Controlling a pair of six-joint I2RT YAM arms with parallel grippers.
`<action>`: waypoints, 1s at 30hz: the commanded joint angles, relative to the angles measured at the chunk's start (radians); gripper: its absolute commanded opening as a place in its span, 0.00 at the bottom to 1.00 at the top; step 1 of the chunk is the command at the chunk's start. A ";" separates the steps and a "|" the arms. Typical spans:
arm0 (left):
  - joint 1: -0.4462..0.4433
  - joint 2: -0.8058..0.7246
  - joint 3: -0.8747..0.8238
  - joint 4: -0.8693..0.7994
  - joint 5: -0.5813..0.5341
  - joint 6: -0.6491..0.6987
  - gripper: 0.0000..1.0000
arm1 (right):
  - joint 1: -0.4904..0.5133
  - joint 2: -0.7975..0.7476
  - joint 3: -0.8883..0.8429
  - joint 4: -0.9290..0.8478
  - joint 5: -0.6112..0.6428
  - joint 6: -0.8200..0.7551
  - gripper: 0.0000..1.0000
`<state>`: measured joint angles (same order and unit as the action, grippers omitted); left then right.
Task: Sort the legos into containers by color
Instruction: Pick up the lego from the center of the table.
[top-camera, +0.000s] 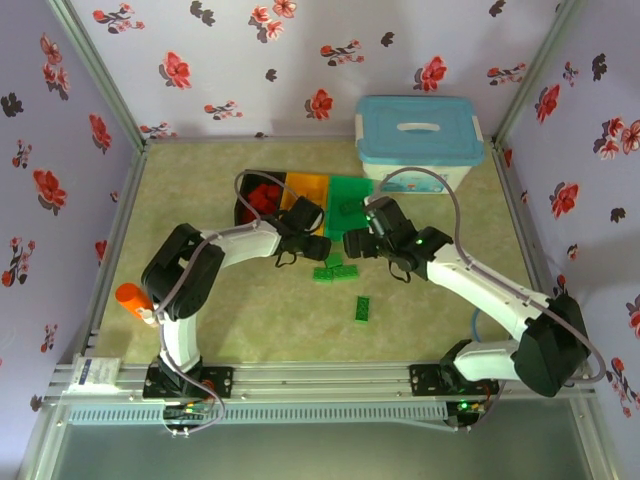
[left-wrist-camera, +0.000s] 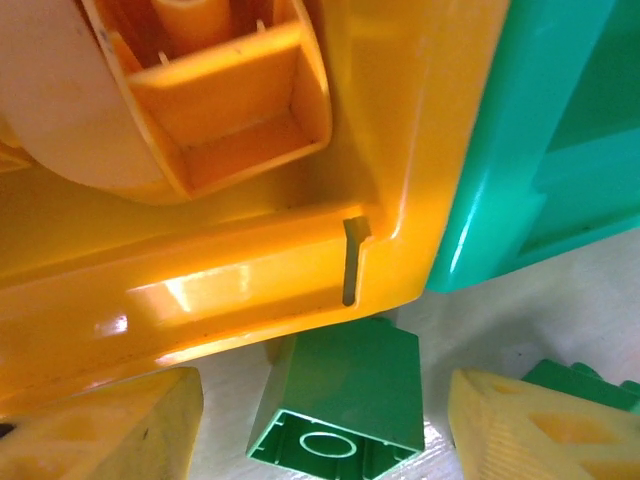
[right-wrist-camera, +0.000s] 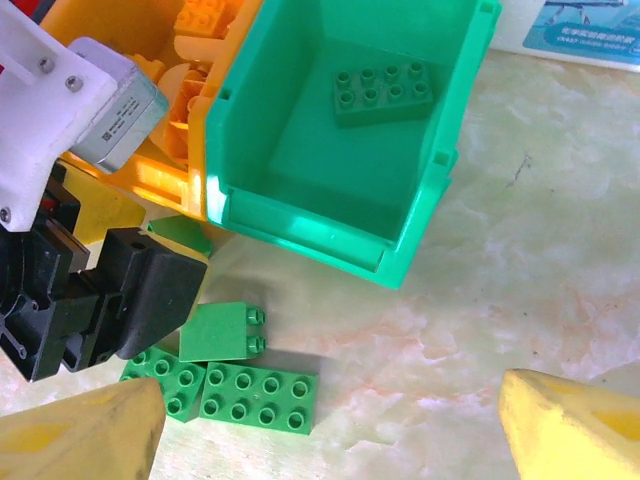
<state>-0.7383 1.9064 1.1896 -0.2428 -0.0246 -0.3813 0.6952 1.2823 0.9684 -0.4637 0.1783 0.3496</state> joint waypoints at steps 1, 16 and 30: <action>0.008 0.024 0.028 -0.010 0.026 0.016 0.64 | -0.013 -0.030 -0.024 0.041 -0.011 0.024 0.86; -0.019 -0.030 -0.023 -0.021 -0.010 -0.003 0.37 | -0.023 -0.078 -0.076 0.050 -0.011 0.052 0.84; -0.081 -0.232 0.071 -0.104 -0.081 0.028 0.36 | -0.026 -0.184 -0.133 0.041 0.028 0.087 0.82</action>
<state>-0.8165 1.7100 1.2030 -0.3286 -0.0784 -0.3809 0.6785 1.1309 0.8581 -0.4297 0.1757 0.4072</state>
